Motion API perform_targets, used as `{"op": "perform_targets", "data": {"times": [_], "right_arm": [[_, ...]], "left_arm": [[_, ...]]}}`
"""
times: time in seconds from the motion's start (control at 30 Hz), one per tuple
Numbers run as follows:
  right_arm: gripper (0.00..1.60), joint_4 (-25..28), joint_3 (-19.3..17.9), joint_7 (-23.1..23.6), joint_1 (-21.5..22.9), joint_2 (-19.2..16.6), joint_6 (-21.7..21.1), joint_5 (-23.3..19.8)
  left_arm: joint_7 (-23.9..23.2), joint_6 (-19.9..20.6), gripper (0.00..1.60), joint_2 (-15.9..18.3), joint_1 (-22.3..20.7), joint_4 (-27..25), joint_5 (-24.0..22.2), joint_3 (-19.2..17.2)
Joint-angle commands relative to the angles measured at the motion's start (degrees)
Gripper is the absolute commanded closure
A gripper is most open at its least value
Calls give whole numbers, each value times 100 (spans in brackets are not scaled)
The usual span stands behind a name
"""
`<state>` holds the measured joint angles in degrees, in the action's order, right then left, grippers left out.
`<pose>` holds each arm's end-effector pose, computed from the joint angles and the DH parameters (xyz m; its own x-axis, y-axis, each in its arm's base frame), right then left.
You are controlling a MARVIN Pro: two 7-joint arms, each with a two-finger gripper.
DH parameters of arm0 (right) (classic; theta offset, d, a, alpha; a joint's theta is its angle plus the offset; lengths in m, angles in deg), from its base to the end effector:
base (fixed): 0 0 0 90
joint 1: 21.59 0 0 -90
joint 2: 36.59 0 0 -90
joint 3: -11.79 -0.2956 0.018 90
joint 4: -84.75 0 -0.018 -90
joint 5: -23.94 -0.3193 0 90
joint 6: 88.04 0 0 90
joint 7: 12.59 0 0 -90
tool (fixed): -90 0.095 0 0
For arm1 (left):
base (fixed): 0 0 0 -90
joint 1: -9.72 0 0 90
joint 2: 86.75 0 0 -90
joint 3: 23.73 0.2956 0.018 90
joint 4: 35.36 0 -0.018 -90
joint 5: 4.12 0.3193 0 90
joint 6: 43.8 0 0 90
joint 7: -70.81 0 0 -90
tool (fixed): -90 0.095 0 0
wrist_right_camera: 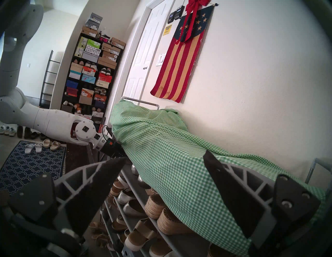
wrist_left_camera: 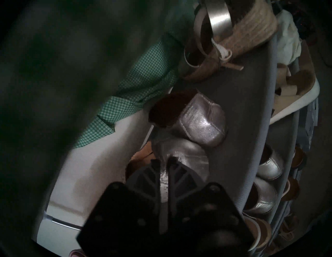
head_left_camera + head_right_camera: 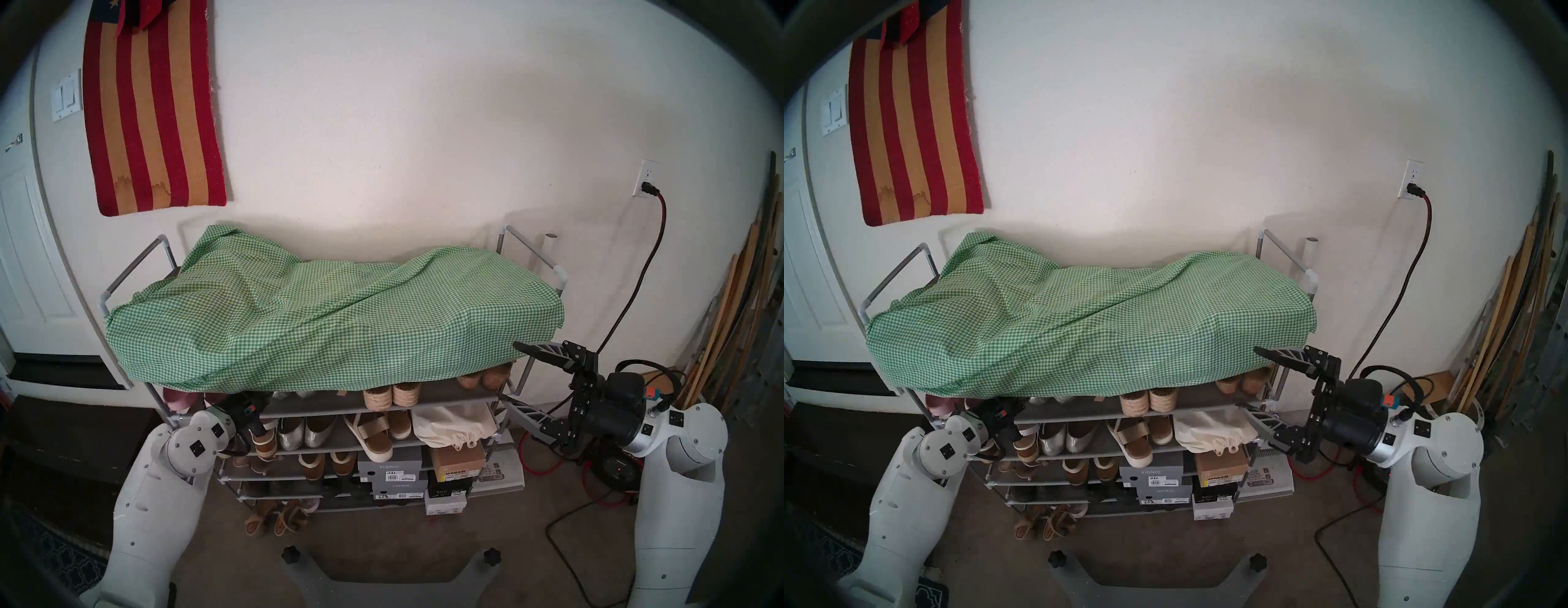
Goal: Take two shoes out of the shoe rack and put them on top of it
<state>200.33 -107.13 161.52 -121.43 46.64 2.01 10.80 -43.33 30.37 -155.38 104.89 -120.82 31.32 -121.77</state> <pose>0.2899 -0.0882 -0.1934 -0.3227 0.1082 0.9403 0.8145 -0.4743 0.3341 0.3895 0.1396 -0.3563 -0.0810 -0.8343 0.5453 -0.4140 -0.4695 -0.7799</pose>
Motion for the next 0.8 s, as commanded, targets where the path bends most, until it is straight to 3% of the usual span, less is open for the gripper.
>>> {"op": "perform_targets", "data": {"times": [0.0,0.13,0.23,0.37,0.4,0.67,0.77], "right_arm": [[0,2,-2,2,3,-8,0,3],[0,2,-2,2,3,-8,0,3],[0,2,-2,2,3,-7,0,3],[0,2,-2,2,3,-7,0,3],[0,2,-2,2,3,-7,0,3],[0,2,-2,2,3,-6,0,3],[0,2,-2,2,3,-5,0,3]], "left_arm": [[-266,-314,160,159,457,-686,-489,-306],[-549,-423,160,276,969,-1175,-666,-496],[-876,-512,160,229,994,-1246,-669,-628],[-1268,-550,160,175,1377,-1638,-794,-930],[-1390,-583,160,122,1309,-1618,-802,-979],[-2007,-634,160,-116,1930,-2316,-1245,-1515],[-2377,-713,160,-285,2173,-2640,-1595,-1769]]}}
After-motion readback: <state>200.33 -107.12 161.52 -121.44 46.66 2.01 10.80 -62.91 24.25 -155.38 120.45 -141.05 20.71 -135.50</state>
